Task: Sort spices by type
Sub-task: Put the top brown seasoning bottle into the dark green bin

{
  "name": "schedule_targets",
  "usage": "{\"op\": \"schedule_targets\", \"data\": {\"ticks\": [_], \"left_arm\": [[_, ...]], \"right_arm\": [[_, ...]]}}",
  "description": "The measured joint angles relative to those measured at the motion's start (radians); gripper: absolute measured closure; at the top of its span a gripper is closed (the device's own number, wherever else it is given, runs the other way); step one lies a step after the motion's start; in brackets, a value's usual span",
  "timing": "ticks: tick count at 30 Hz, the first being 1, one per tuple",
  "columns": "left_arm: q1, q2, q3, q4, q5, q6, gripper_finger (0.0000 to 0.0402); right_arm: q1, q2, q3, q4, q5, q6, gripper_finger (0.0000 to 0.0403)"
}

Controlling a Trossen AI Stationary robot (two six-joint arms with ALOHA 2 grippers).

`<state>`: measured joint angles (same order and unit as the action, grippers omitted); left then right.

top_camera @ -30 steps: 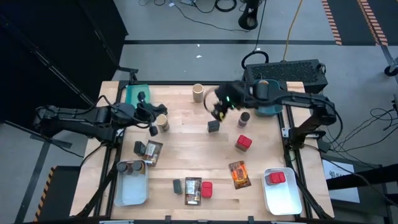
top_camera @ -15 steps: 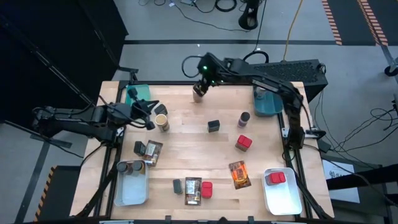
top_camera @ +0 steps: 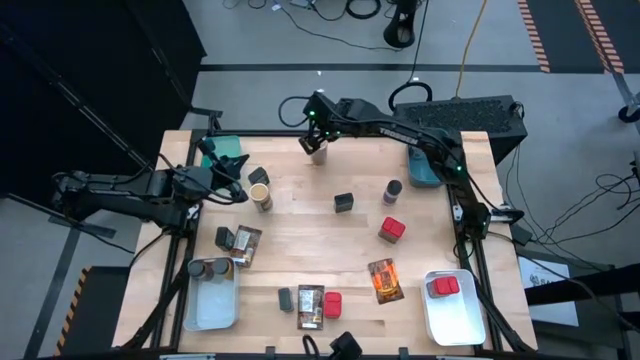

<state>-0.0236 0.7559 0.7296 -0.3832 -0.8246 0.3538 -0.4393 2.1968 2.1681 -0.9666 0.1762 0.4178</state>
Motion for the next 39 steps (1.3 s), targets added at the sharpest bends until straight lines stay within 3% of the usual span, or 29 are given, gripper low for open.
{"op": "schedule_targets", "data": {"ticks": [9,35,39], "left_arm": [[0.000,0.000,0.000,0.010,0.000,-0.001,0.0398],[0.003,0.001,0.000,0.007,0.001,-0.003,0.0398],[0.003,0.001,0.000,0.007,0.001,-0.003,0.0398]], "right_arm": [[-0.012,0.067,0.000,0.075,0.000,0.025,0.0057],[-0.026,0.170,-0.001,0.076,0.007,0.073,0.0058],[-0.025,0.171,-0.001,0.066,0.006,0.080,0.0075]]}}
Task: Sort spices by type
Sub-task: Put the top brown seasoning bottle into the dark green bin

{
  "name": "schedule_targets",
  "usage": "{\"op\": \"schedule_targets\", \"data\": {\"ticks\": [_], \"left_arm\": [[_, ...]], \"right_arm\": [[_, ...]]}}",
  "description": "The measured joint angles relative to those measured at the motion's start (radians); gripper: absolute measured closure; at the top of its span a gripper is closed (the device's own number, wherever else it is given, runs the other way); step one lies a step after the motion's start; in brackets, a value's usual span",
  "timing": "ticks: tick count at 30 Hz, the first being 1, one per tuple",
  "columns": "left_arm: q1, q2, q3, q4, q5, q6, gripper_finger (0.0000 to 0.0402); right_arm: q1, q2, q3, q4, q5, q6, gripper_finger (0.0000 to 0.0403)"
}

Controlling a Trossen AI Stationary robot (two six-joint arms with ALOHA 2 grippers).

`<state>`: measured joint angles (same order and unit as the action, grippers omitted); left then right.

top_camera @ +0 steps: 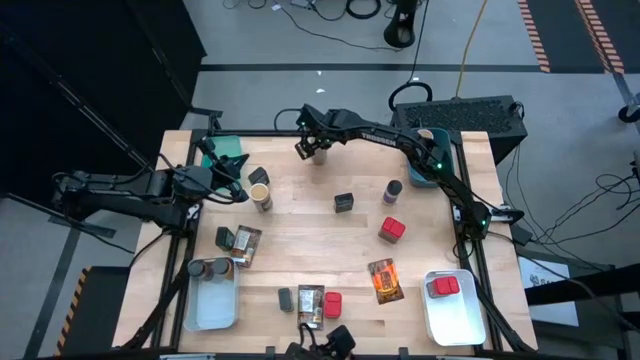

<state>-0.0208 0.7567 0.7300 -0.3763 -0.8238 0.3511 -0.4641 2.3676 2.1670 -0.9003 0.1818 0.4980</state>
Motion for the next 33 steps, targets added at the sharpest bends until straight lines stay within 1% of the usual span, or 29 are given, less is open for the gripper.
{"op": "schedule_targets", "data": {"ticks": [2,7,16,19,22,27,33], "left_arm": [[0.000,0.000,0.000,0.000,0.000,0.002,0.0398],[0.000,0.000,0.000,0.000,0.000,0.002,0.0398],[0.000,0.000,0.000,0.000,0.000,0.002,0.0398],[0.000,0.000,0.000,0.000,0.000,0.002,0.0398],[0.000,0.000,0.000,0.000,0.000,0.002,0.0398],[0.000,0.000,0.000,0.001,0.001,-0.001,0.0398],[0.000,0.000,0.000,0.000,0.004,-0.003,0.0398]], "right_arm": [[0.000,0.000,0.000,-0.006,0.000,0.003,0.0094],[0.000,0.000,0.000,-0.007,-0.002,-0.002,0.0155],[0.000,0.000,0.000,-0.009,-0.002,-0.018,0.0155],[0.000,-0.022,-0.003,-0.029,-0.004,-0.036,0.0155],[0.000,-0.075,-0.003,-0.042,-0.005,-0.061,0.0155],[0.008,-0.207,-0.002,-0.096,0.002,-0.107,0.0155],[0.034,-0.384,0.000,-0.229,-0.004,-0.143,0.0155]]}}
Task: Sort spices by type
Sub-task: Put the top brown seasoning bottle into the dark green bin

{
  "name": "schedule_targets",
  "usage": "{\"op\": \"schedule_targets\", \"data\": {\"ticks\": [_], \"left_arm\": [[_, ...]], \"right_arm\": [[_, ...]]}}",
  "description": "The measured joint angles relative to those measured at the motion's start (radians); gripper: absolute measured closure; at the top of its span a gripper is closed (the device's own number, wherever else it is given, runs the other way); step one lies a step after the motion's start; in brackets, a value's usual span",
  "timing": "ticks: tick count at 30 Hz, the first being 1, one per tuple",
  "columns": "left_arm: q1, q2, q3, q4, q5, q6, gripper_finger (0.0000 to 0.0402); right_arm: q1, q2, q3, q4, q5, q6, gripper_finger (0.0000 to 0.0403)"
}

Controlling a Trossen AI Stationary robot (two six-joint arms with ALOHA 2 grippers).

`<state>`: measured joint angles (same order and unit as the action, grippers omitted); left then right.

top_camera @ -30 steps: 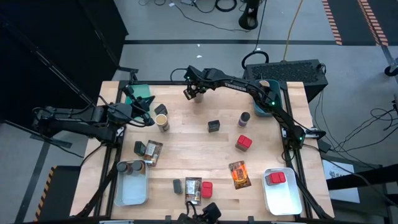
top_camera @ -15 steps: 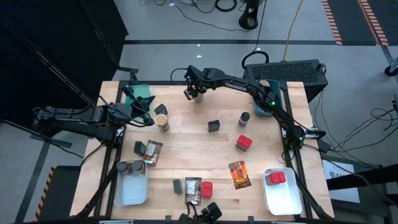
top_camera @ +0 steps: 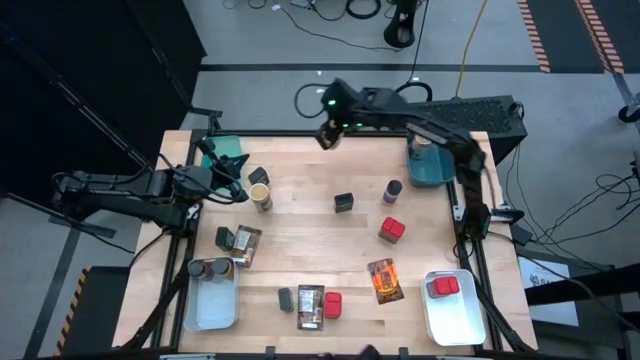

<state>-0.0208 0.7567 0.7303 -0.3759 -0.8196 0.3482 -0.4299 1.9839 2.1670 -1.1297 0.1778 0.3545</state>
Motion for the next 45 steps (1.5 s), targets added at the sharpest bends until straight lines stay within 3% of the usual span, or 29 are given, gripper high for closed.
{"op": "schedule_targets", "data": {"ticks": [6,14,24,28,34,38,45], "left_arm": [[0.000,0.000,0.000,0.000,0.000,-0.001,0.0398],[0.000,0.000,0.000,0.000,0.000,-0.001,0.0398],[0.000,0.000,0.000,-0.011,0.000,-0.002,0.0398],[0.000,0.000,0.000,-0.023,0.001,-0.003,0.0398],[0.000,0.000,0.000,-0.027,0.001,-0.027,0.0398],[0.000,0.000,0.000,-0.027,0.001,-0.028,0.0398],[0.000,0.000,0.000,-0.027,0.001,-0.028,0.0398]], "right_arm": [[0.006,-0.131,0.001,-0.180,0.013,0.033,0.0155],[0.006,-0.230,0.000,-0.413,0.125,0.131,0.0155],[-0.006,-0.326,-0.074,-0.410,0.183,0.142,0.0155],[-0.038,-0.407,-0.222,-0.341,0.184,0.143,0.0155],[-0.141,-0.575,-0.551,-0.141,0.083,0.134,0.0155],[-0.221,-0.668,-0.740,-0.082,0.080,0.176,0.0155],[-0.298,-0.776,-0.955,-0.036,0.086,0.256,0.0155]]}}
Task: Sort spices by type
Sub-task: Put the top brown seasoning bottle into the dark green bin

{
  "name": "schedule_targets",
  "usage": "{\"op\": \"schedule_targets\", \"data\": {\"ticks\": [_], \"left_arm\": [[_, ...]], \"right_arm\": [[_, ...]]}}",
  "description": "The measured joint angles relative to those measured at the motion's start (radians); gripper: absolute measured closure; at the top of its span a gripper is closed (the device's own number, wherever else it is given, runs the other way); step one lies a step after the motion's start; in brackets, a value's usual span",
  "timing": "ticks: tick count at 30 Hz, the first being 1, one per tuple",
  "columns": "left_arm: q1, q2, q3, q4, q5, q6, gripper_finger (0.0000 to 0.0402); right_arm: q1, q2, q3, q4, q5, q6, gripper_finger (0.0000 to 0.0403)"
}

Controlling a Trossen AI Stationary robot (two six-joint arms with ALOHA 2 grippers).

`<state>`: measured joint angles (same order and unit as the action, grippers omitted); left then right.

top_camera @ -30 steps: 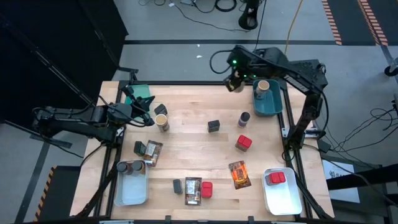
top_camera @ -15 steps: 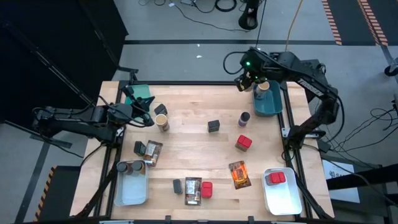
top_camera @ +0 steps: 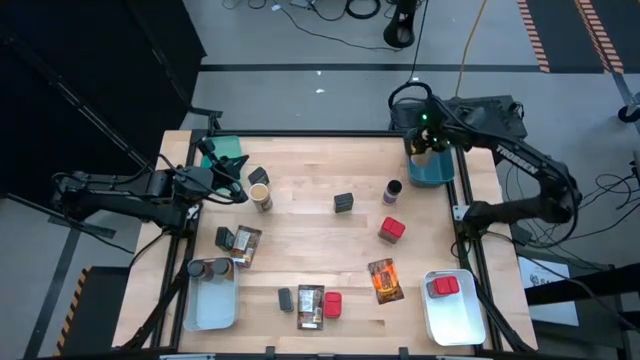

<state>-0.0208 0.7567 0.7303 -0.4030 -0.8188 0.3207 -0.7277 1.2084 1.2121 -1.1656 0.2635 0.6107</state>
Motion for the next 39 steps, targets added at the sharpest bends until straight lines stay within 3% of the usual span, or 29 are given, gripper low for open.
{"op": "schedule_targets", "data": {"ticks": [11,19,39], "left_arm": [[0.000,0.000,0.000,0.001,0.000,0.000,0.0398],[0.000,0.000,0.000,0.001,0.000,0.000,0.0398],[0.000,0.000,0.000,0.002,0.000,0.000,0.0398]], "right_arm": [[-0.058,-0.044,-0.191,0.164,0.004,-0.004,0.0155],[-0.088,-0.044,-0.234,0.188,0.045,-0.020,0.0155],[-0.090,-0.044,-0.389,0.411,-0.004,-0.002,0.0155]]}}
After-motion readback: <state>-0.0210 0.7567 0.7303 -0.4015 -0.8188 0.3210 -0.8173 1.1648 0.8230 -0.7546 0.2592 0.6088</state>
